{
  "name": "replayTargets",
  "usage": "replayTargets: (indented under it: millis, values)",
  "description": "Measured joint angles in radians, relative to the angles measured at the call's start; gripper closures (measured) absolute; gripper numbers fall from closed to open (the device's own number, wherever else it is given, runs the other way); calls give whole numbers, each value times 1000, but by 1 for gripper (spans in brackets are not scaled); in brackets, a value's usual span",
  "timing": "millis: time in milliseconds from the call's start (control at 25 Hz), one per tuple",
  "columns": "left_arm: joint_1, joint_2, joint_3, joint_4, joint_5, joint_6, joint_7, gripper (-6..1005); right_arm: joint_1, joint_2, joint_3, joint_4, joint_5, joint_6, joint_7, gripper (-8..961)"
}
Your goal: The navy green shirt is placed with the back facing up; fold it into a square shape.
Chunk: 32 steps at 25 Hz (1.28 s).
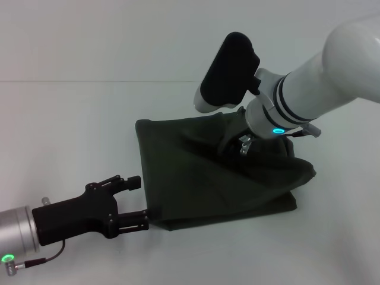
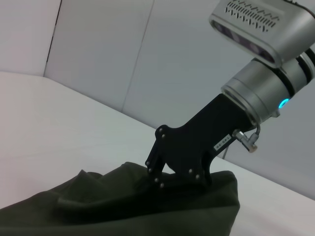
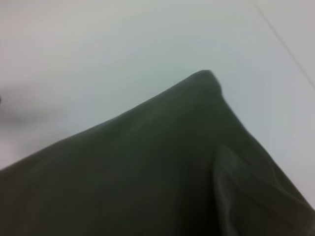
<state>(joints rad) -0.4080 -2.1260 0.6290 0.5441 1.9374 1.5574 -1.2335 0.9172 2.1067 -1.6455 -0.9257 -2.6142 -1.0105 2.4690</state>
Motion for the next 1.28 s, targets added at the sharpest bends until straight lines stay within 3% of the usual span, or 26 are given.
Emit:
replayTargets:
  millis: [120,320,800,1280]
  values:
    - [0,0,0,-1,0,-7,2,91,-13,-3,11,-6,6,16,28,954]
    - [1,0,0,-1,0,-9,2,91,-40,-6,70,-7,9,38,69,944]
    - [1,-6,0,1,3,-26,4,91,-170,-11,361,-5,154,82,64,920]
    - [-6,-9,0,-1,3,-35,5,90,-219,-13,451,90,270,187,33,897]
